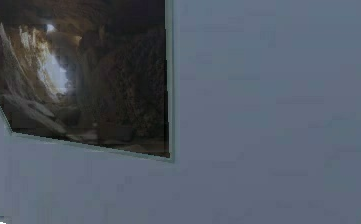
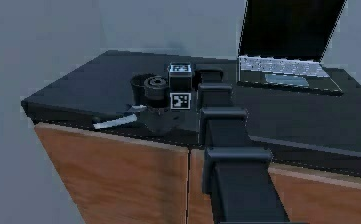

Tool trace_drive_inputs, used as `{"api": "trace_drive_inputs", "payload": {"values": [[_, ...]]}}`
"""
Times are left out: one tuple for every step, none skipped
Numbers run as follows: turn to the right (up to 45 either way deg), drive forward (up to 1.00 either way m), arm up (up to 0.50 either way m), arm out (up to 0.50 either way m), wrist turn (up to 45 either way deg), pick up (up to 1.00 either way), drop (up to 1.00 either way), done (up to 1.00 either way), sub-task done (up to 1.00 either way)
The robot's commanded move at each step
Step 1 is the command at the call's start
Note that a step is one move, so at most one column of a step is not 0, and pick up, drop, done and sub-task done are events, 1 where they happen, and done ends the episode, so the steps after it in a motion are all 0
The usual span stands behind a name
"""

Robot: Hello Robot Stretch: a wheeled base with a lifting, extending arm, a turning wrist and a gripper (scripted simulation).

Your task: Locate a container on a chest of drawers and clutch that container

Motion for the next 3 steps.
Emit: {"api": "trace_drive_inputs", "payload": {"values": [[0.0,0.00,0.00,0.00,27.0,0.00,0.00,0.00,0.00],[0.0,0.00,0.00,0.00,0.0,1.00,0.00,0.00,0.00],[0.0,0.00,0.00,0.00,0.0,0.00,0.00,1.00,0.00]]}}
